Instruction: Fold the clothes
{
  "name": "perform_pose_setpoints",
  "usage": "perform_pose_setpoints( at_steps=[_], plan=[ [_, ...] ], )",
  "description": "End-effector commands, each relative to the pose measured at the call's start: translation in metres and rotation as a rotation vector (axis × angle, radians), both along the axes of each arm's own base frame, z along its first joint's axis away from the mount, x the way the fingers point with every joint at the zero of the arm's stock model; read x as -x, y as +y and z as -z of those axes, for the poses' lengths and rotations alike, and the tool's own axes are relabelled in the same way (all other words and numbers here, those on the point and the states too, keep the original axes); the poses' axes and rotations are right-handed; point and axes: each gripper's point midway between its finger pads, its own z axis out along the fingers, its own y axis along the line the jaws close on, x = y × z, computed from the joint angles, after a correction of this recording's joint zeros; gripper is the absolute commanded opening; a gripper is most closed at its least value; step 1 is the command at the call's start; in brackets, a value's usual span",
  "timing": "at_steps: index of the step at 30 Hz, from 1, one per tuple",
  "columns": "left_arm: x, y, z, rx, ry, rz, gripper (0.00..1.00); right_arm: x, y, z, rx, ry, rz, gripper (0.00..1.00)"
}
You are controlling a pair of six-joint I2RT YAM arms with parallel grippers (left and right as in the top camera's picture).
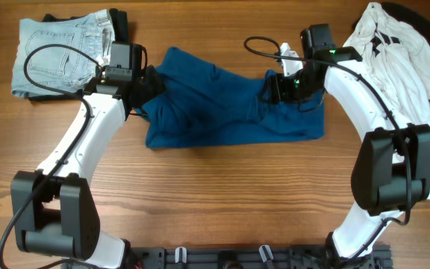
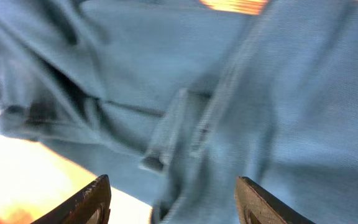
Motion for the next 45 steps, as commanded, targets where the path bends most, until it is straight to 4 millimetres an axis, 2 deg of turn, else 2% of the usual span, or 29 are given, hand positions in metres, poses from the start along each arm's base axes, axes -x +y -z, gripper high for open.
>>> perform_pose_setpoints(
  at_steps=[1, 6, 9, 15, 19, 25, 31, 32, 37, 39, 45],
  plan=[
    [-0.006, 0.004, -0.007, -0.018, -0.018, 0.008, 1.0, -0.005, -0.023, 0.006, 0.115, 0.002, 0.061, 0.64],
    [-0.005, -0.001, -0.006, -0.029, -0.01, 0.086, 1.0, -0.003, -0.015, 0.016, 0.114, 0.008, 0.056, 0.61],
    [-0.004, -0.011, -0.005, 0.013, -0.003, 0.254, 1.0, -0.006, -0.012, 0.016, 0.11, -0.01, 0.055, 0.6],
    [-0.004, -0.014, 0.0, 0.095, -0.042, 0.6, 1.0, -0.015, -0.014, -0.001, 0.106, -0.044, 0.057, 0.65],
    [-0.006, -0.012, 0.018, 0.05, -0.066, 0.82, 1.0, -0.015, -0.015, -0.021, 0.111, -0.073, 0.039, 0.68],
    [-0.026, -0.011, 0.066, 0.042, -0.057, 0.846, 1.0, -0.004, -0.034, -0.056, 0.198, -0.132, 0.073, 0.7],
    [-0.026, -0.011, 0.088, 0.062, -0.027, 0.846, 1.0, 0.004, -0.04, -0.084, 0.219, -0.187, 0.085, 0.72],
    [-0.026, -0.017, 0.091, 0.093, -0.035, 0.858, 1.0, 0.004, -0.04, -0.087, 0.217, -0.195, 0.087, 0.72],
    [-0.019, -0.042, 0.097, 0.226, -0.061, 0.915, 1.0, 0.007, -0.04, -0.091, 0.216, -0.198, 0.088, 0.73],
    [-0.017, -0.053, 0.094, 0.279, -0.082, 0.94, 1.0, 0.007, -0.04, -0.09, 0.216, -0.196, 0.089, 0.73],
    [-0.016, -0.062, 0.086, 0.342, -0.123, 0.964, 0.99, 0.006, -0.04, -0.091, 0.216, -0.199, 0.09, 0.73]
  ],
)
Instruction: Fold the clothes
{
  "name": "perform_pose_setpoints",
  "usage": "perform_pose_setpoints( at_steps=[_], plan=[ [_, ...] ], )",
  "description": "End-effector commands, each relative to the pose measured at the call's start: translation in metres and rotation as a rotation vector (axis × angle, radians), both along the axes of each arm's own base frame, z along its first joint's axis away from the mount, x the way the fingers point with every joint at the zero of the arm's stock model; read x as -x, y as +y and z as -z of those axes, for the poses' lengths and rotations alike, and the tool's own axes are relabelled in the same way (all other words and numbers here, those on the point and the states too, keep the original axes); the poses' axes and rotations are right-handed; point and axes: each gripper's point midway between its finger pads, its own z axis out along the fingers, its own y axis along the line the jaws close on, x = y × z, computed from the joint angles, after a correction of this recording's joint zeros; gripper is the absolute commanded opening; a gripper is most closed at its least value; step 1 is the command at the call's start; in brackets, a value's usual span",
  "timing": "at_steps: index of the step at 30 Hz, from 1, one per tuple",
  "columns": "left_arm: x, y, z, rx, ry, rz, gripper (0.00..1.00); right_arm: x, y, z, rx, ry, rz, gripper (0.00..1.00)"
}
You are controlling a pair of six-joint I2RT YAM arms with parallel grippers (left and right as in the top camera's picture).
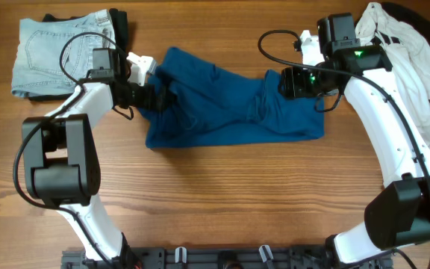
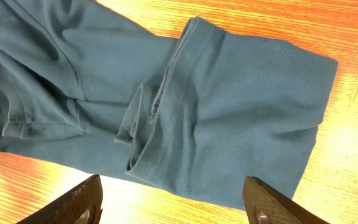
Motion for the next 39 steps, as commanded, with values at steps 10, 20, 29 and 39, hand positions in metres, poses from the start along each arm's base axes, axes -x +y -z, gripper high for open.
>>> perform_pose_setpoints(
  at_steps=[10, 20, 29, 39],
  plan=[
    [0.007, -0.041, 0.013, 0.121, 0.039, 0.068, 0.75, -0.006, -0.003, -0.015, 0.009, -0.051, -0.001, 0.74],
    [-0.013, 0.007, -0.015, 0.07, 0.066, -0.217, 0.04, -0.015, 0.0, -0.012, -0.021, -0.059, 0.043, 0.33],
    [0.001, 0.036, -0.113, 0.018, -0.068, -0.314, 0.04, -0.008, 0.034, 0.047, -0.194, 0.111, -0.028, 0.04],
    [0.013, 0.008, -0.129, 0.019, -0.073, -0.246, 0.04, -0.019, 0.061, 0.132, -0.347, 0.29, 0.014, 0.04]
  ],
)
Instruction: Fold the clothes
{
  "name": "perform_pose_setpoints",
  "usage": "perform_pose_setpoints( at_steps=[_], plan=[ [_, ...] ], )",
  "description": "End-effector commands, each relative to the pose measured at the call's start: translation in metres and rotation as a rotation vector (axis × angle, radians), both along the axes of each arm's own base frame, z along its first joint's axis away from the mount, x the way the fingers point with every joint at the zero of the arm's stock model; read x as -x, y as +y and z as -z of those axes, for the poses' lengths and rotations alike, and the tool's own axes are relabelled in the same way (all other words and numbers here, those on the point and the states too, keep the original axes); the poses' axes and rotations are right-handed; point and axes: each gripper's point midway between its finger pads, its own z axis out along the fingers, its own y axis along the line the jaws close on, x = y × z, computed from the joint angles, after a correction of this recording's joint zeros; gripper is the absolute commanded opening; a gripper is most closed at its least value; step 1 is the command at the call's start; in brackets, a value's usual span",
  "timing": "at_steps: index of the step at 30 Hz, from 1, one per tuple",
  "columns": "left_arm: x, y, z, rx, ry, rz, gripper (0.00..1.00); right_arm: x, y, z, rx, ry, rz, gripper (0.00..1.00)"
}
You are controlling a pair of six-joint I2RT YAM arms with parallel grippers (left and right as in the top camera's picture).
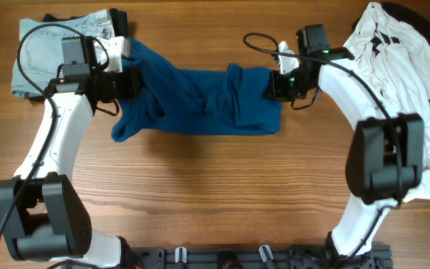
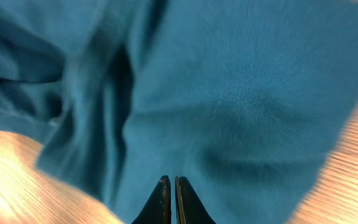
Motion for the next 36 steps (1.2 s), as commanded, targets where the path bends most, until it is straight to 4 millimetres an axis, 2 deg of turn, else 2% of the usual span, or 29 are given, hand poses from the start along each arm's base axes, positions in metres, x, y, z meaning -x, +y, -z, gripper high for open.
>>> perform_pose_setpoints(
  at_steps=[1, 4, 7, 12, 15, 18, 20, 22, 24, 25, 28, 30, 32, 34, 36],
  plan=[
    [0.001, -0.025, -0.018, 0.006, -0.04, 0.054, 0.04, 0.008, 0.006, 0.034, -0.049, 0.119, 0.043, 0.04],
    [0.001, -0.046, -0.031, -0.003, -0.073, 0.101, 0.04, 0.008, 0.006, 0.045, -0.049, 0.146, 0.064, 0.04],
    [0.002, -0.081, -0.041, -0.01, -0.121, 0.172, 0.04, 0.006, 0.005, 0.047, -0.05, 0.143, 0.066, 0.04],
    [0.003, -0.14, -0.037, 0.052, -0.137, 0.239, 0.04, 0.006, 0.005, 0.047, -0.05, 0.141, 0.066, 0.04],
    [0.006, -0.177, -0.043, 0.09, -0.179, 0.289, 0.04, 0.005, 0.005, 0.047, -0.051, 0.137, 0.066, 0.04],
    [0.012, -0.207, -0.044, 0.102, -0.211, 0.341, 0.04, 0.002, 0.007, 0.045, -0.069, 0.137, 0.08, 0.04],
    [0.015, -0.218, -0.033, 0.076, -0.197, 0.344, 0.04, -0.003, 0.012, 0.037, -0.129, 0.12, 0.08, 0.04],
    [0.018, -0.226, -0.022, 0.068, -0.179, 0.359, 0.04, -0.017, 0.013, 0.015, -0.194, 0.067, 0.101, 0.04],
    [0.018, -0.229, -0.015, 0.07, -0.169, 0.362, 0.04, -0.032, 0.004, -0.015, -0.218, -0.006, 0.136, 0.04],
    [0.017, -0.23, -0.013, 0.076, -0.16, 0.354, 0.04, -0.039, -0.001, -0.035, -0.231, -0.054, 0.15, 0.04],
    [0.012, -0.237, -0.011, 0.099, -0.17, 0.343, 0.04, -0.053, -0.035, -0.118, -0.26, -0.24, 0.225, 0.04],
    [0.01, -0.244, -0.013, 0.114, -0.192, 0.351, 0.04, -0.051, -0.061, -0.166, -0.265, -0.354, 0.274, 0.04],
    [0.01, -0.253, -0.017, 0.125, -0.22, 0.366, 0.04, -0.043, -0.084, -0.2, -0.26, -0.431, 0.315, 0.05],
    [0.012, -0.263, -0.023, 0.137, -0.25, 0.386, 0.04, -0.033, -0.105, -0.222, -0.251, -0.476, 0.357, 0.06],
    [0.015, -0.274, -0.028, 0.15, -0.277, 0.406, 0.04, -0.024, -0.124, -0.233, -0.234, -0.494, 0.4, 0.06]
  ],
)
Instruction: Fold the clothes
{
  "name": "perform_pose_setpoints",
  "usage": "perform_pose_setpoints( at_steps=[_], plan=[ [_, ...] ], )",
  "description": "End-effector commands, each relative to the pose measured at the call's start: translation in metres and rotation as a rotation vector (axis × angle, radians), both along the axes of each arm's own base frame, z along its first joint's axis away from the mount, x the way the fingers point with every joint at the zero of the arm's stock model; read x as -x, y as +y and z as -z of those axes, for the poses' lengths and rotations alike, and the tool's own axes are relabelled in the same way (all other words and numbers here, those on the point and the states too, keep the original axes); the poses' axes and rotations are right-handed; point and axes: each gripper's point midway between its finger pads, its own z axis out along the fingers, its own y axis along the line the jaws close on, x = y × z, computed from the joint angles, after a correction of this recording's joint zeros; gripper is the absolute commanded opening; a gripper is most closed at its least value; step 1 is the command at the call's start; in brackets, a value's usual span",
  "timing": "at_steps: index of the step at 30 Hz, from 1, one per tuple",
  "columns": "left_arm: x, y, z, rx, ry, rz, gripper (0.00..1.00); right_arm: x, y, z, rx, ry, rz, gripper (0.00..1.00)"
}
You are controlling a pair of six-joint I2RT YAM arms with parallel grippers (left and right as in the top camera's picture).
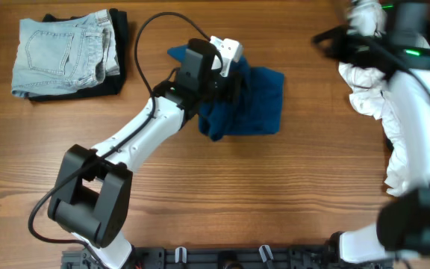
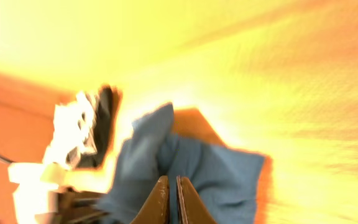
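The blue shirt (image 1: 248, 104) lies bunched into a short wad at the table's middle back, and shows blurred in the right wrist view (image 2: 222, 177). My left gripper (image 1: 226, 75) sits on its upper left part. Its fingers are buried in the cloth, which rises in a peak beside it, so it looks shut on the fabric. My right gripper (image 1: 327, 39) hangs blurred at the back right, well clear of the shirt. Its fingers (image 2: 168, 180) are pressed together with nothing between them.
Folded light jeans (image 1: 62, 52) on a dark garment (image 1: 116, 41) lie at the back left corner. A crumpled white shirt (image 1: 368, 86) lies at the right, partly under the right arm. The left arm's cable (image 1: 144, 45) loops over the table.
The left gripper moved from the shirt's left end over to the right, doubling the shirt into a short wad. The right gripper left the shirt's right end and now hangs away at the back right.
First both grippers worked at the ends of the spread, rumpled blue shirt, the right one open. Then the right gripper hung open above the right sleeve. Later both held the shirt stretched in a band. Now the left end is brought over and the right gripper is off it.
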Motion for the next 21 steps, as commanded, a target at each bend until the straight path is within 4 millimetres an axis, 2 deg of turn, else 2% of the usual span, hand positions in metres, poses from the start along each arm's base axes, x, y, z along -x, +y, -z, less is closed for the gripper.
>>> perform_pose_setpoints(
  at_steps=[1, 4, 8, 11, 13, 14, 16, 19, 21],
  plan=[
    [0.006, -0.028, -0.015, 0.043, -0.046, 0.047, 0.04, 0.016, -0.022, -0.016, -0.013, -0.005, 0.048, 0.06],
    [0.009, -0.034, -0.015, 0.037, -0.058, 0.05, 0.04, 0.02, -0.032, -0.006, -0.006, 0.033, 0.067, 0.06],
    [0.012, -0.041, -0.012, 0.04, -0.06, 0.066, 0.04, 0.023, -0.032, -0.002, 0.006, 0.045, 0.057, 0.05],
    [0.015, -0.05, -0.015, 0.052, -0.077, 0.082, 0.12, 0.022, -0.035, 0.0, 0.019, 0.049, 0.073, 0.05],
    [0.017, -0.058, -0.019, 0.066, -0.099, 0.097, 0.3, 0.022, -0.035, 0.0, 0.022, 0.05, 0.074, 0.05],
    [0.018, -0.063, -0.021, 0.076, -0.114, 0.106, 0.43, 0.022, -0.035, 0.0, 0.022, 0.05, 0.074, 0.05],
    [0.02, -0.074, -0.025, 0.1, -0.146, 0.124, 0.97, 0.022, -0.035, 0.0, 0.023, 0.048, 0.074, 0.05],
    [0.021, -0.083, -0.029, 0.121, -0.175, 0.138, 1.0, 0.021, -0.037, -0.001, 0.024, 0.045, 0.076, 0.05],
    [0.019, -0.081, -0.03, 0.124, -0.173, 0.128, 1.0, 0.021, -0.037, -0.001, 0.023, 0.046, 0.077, 0.05]
  ],
)
